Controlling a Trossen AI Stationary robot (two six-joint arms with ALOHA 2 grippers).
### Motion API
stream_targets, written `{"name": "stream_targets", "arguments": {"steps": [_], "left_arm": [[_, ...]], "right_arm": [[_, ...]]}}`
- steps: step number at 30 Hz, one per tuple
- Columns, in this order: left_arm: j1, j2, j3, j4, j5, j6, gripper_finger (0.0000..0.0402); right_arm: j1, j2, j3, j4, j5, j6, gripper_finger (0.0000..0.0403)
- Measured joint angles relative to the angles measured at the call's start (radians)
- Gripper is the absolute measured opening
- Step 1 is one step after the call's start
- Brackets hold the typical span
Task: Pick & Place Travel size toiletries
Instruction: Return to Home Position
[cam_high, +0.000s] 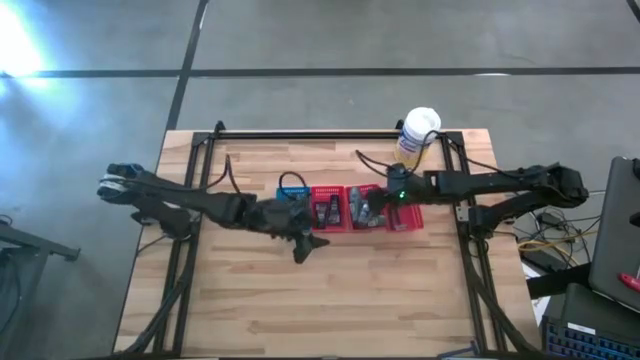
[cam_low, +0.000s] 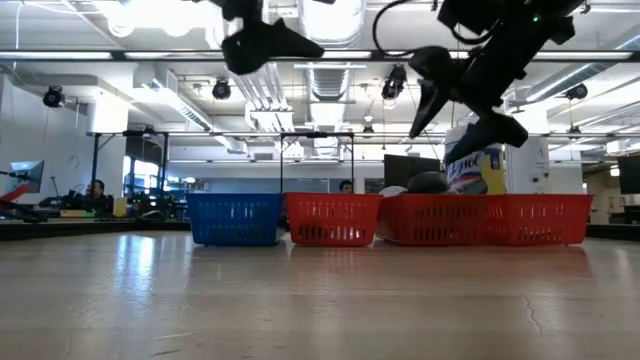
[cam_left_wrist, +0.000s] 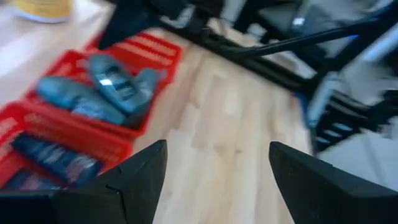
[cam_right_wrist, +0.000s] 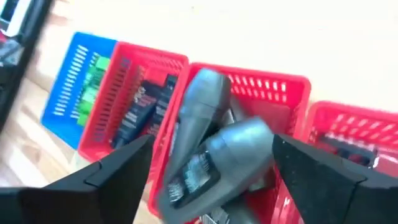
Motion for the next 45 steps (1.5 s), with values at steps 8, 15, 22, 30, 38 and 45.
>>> {"name": "stream_targets", "arguments": {"steps": [8, 15, 22, 30, 38, 45], "left_arm": [[0.226, -0.045, -0.1, 0.237, 0.49, 0.087, 0.0286], [0.54, -0.199, -0.167, 0.227, 0.601, 0.218, 0.0286], [0.815, -0.446, -0.278, 0.163, 0.554, 0.303, 0.0286], [0.877, -0.827, -0.479, 0.092, 0.386, 0.313, 0.0286], [0.877, -1.206, -0.617, -0.17, -0.051, 0.268, 0.0287], [0.877, -1.401, -0.637, -0.374, -0.123, 0.311, 0.0287]], "right_arm": [[0.001, -0.117, 0.0, -0.005, 0.025, -0.068, 0.0362], [0.001, -0.172, 0.0, 0.001, 0.032, -0.101, 0.0355], [0.001, -0.15, 0.0, 0.01, 0.034, -0.107, 0.0334], [0.001, -0.093, 0.0, 0.029, 0.04, -0.107, 0.0327], [0.001, -0.072, 0.0, 0.032, 0.06, -0.173, 0.0327], [-0.001, -0.072, 0.0, 0.06, 0.086, -0.238, 0.0327]]}}
